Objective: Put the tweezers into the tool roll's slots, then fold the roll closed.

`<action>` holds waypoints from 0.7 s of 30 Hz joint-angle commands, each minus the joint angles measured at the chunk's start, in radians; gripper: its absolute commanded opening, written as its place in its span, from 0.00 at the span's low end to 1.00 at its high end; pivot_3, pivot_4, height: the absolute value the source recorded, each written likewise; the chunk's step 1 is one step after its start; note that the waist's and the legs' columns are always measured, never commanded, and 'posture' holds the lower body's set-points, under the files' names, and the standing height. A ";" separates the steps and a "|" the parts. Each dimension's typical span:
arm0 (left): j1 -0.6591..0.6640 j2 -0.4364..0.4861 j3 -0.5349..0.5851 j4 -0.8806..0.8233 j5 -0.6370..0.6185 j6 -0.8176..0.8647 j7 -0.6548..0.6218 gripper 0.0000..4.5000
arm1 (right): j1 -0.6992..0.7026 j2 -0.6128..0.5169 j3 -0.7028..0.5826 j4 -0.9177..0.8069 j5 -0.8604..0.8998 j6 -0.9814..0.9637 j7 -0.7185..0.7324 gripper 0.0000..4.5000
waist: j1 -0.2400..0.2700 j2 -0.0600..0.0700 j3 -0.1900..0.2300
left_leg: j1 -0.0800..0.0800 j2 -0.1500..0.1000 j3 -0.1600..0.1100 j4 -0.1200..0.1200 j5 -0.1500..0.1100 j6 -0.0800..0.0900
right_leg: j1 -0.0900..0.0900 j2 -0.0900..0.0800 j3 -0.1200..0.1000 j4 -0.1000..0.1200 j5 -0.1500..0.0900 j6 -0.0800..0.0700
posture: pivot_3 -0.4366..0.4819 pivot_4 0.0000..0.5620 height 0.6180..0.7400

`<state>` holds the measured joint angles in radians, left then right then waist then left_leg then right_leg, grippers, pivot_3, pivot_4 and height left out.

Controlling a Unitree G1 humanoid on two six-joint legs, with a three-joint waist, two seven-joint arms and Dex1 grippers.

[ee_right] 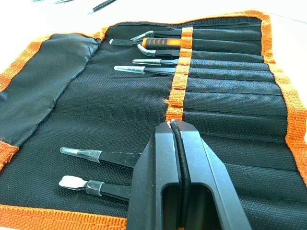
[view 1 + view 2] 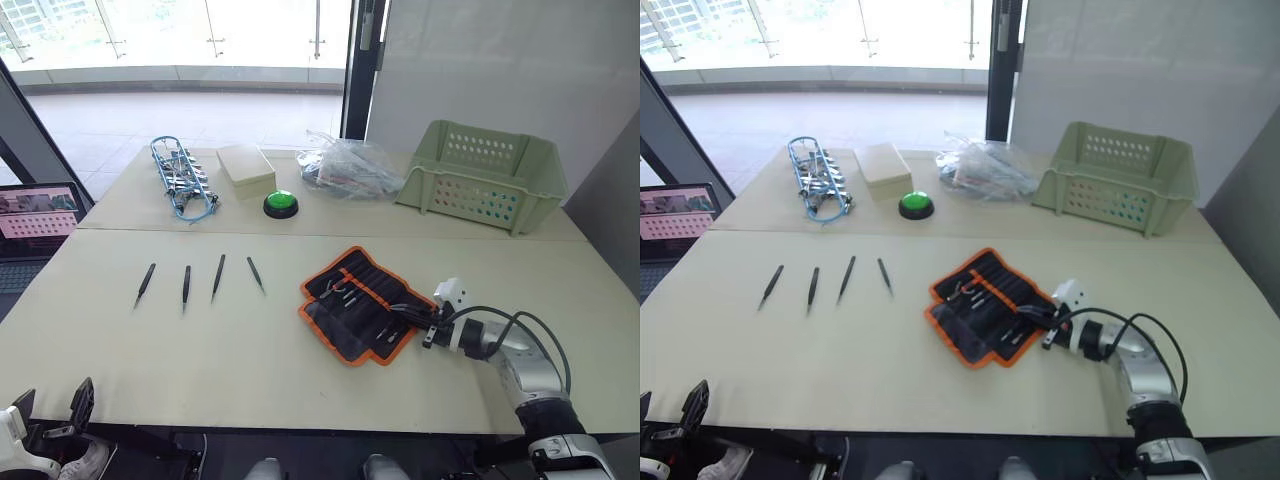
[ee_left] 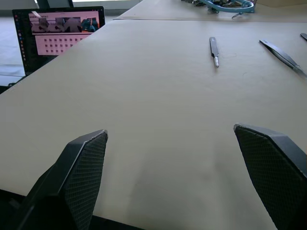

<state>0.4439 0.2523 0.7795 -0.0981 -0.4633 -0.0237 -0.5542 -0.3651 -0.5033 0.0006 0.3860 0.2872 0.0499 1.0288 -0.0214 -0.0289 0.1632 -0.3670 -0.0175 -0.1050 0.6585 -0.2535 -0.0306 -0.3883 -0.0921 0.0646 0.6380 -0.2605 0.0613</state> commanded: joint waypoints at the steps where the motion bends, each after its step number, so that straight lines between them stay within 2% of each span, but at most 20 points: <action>1: -0.017 0.028 0.005 0.008 0.006 -0.044 0.031 0.99 | 0.004 -0.005 0.011 0.029 -0.030 0.001 -0.007 0.00 | 0.000 0.000 0.000 | 0.000 0.000 0.000 0.000 0.000 0.000 | 0.000 0.000 0.000 0.000 0.000 0.000 | 0.48 0.27 1.00; 6: -0.060 0.060 -0.012 0.033 -0.013 -0.033 0.046 0.99 | 0.001 -0.013 0.008 0.036 -0.044 -0.012 -0.020 0.00 | 0.001 0.000 0.000 | 0.000 0.000 0.000 0.000 0.000 0.000 | 0.000 0.000 0.000 0.000 0.000 0.000 | 0.48 0.27 1.00; 13: -0.226 0.173 -0.049 0.084 -0.035 0.113 0.109 0.99 | 0.005 -0.014 0.003 0.033 -0.040 -0.015 -0.022 0.00 | 0.003 0.000 0.000 | 0.001 0.000 0.000 0.000 0.000 0.000 | 0.000 0.000 0.000 0.002 0.000 0.000 | 0.48 0.27 1.00; 17: -0.353 0.246 -0.140 0.166 0.024 0.184 0.126 0.99 | 0.008 -0.014 0.005 0.027 -0.042 -0.017 -0.025 0.00 | 0.003 0.000 0.000 | 0.001 0.000 -0.001 0.000 0.000 0.000 | 0.000 0.000 0.000 0.003 0.000 0.000 | 0.48 0.27 1.00; 21: -0.476 0.277 -0.208 0.268 0.070 0.207 0.158 0.99 | 0.011 -0.011 0.008 0.015 -0.045 -0.015 -0.029 0.00 | 0.001 0.000 0.000 | 0.002 -0.001 -0.001 0.000 0.000 0.000 | 0.000 0.000 0.000 0.003 0.000 0.000 | 0.48 0.27 1.00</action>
<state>-0.0083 0.5086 0.5799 0.1589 -0.4039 0.1818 -0.4047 -0.3697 -0.5055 0.0065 0.3902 0.2667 0.0233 1.0213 -0.0202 -0.0287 0.1633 -0.3656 -0.0180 -0.1055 0.6585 -0.2535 -0.0307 -0.3886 -0.0920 0.0642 0.6408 -0.2602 0.0614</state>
